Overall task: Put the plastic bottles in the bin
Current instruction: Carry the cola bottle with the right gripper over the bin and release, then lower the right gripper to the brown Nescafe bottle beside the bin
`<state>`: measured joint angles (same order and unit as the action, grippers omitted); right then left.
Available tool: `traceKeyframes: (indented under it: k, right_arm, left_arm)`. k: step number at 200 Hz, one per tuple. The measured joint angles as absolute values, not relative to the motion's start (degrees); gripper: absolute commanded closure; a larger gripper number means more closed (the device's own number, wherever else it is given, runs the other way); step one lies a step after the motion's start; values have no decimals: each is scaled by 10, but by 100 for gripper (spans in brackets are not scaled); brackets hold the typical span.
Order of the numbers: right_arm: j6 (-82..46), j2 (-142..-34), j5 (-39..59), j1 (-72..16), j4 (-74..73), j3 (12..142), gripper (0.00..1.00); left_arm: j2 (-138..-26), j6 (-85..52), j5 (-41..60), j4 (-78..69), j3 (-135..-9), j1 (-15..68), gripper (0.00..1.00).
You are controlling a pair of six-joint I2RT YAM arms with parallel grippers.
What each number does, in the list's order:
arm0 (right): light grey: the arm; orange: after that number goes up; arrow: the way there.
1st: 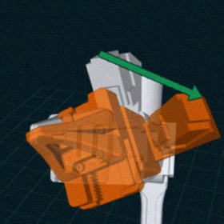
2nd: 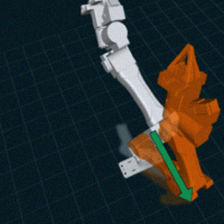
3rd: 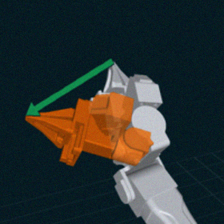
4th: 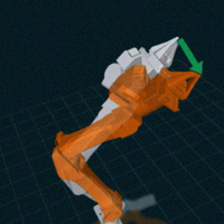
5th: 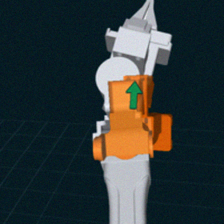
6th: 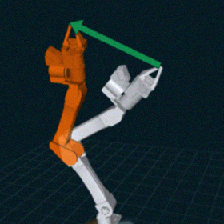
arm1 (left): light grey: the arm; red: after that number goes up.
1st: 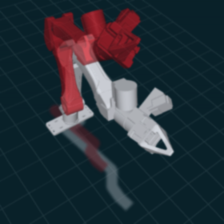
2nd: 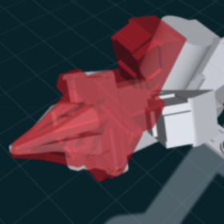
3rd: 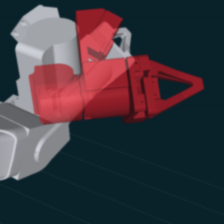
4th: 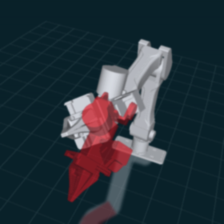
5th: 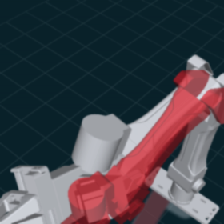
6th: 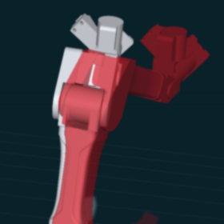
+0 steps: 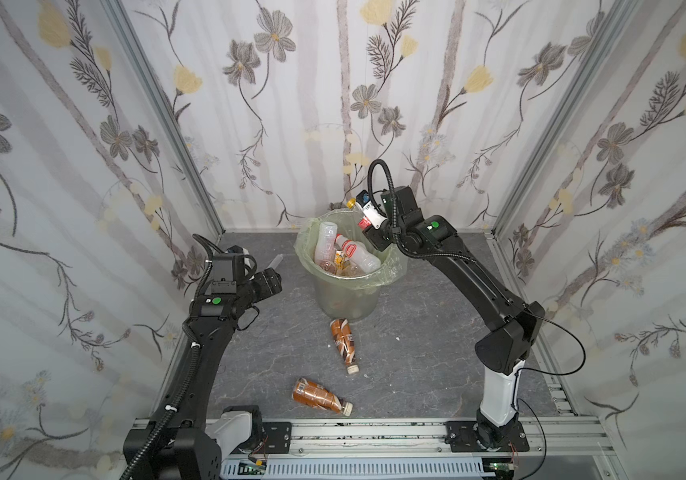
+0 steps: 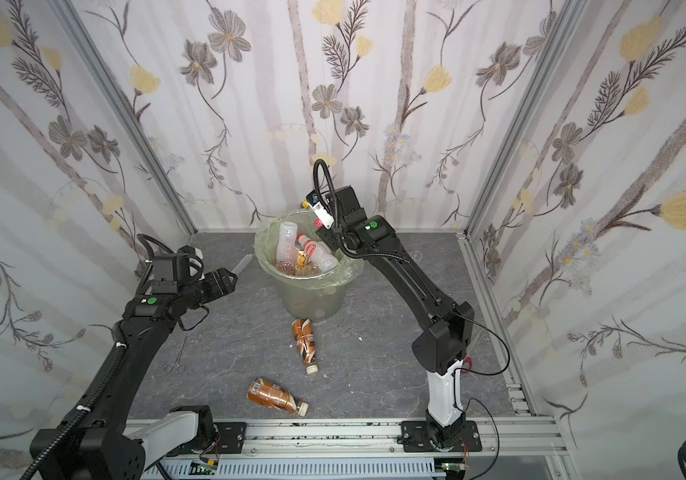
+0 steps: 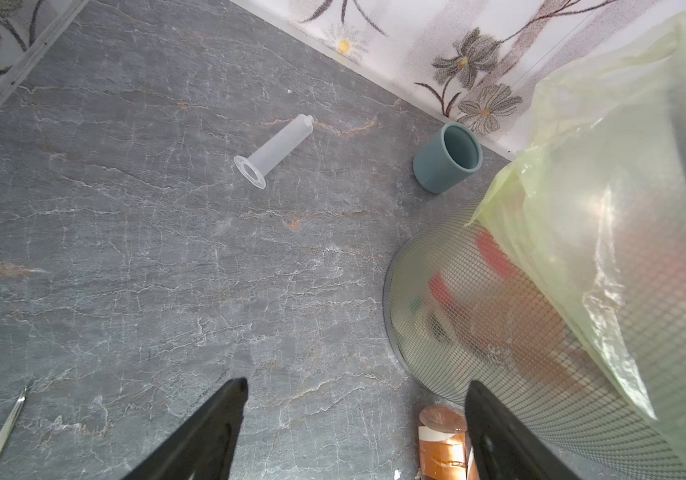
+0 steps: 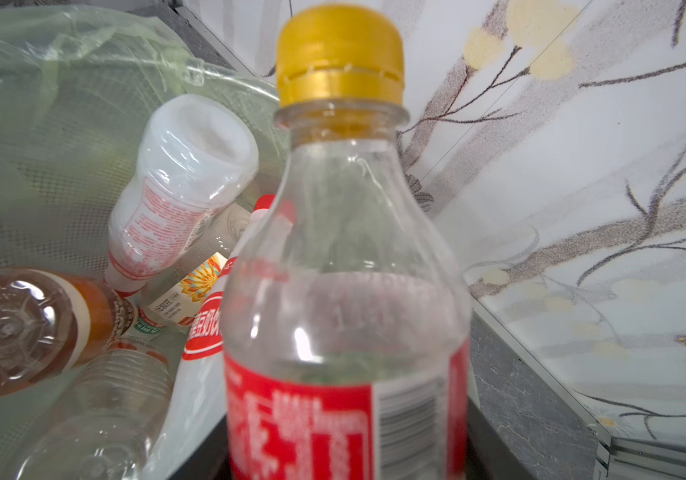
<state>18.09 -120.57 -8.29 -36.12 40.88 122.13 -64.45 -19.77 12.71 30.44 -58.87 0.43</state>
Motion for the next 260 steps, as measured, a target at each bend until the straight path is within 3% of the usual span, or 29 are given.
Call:
traceKeyframes:
  k: [13,39,156,260]
  right_arm:
    - [181,-1209,-90,-363,409,1221,26]
    - [180,-1208,-97,-365,407,1222,19]
    - [133,-1096,-116,-390,405,1195,16]
    - [-11,-813,-60,-450,286,750,14]
  left_arm:
    - [-642,-198,127,303,-589,4,15]
    - [-641,-198,127,303,-589,4,15]
    - [-633,-199,137,303,-588,4,15]
    - [-624,-195,187,323,-563,4,14]
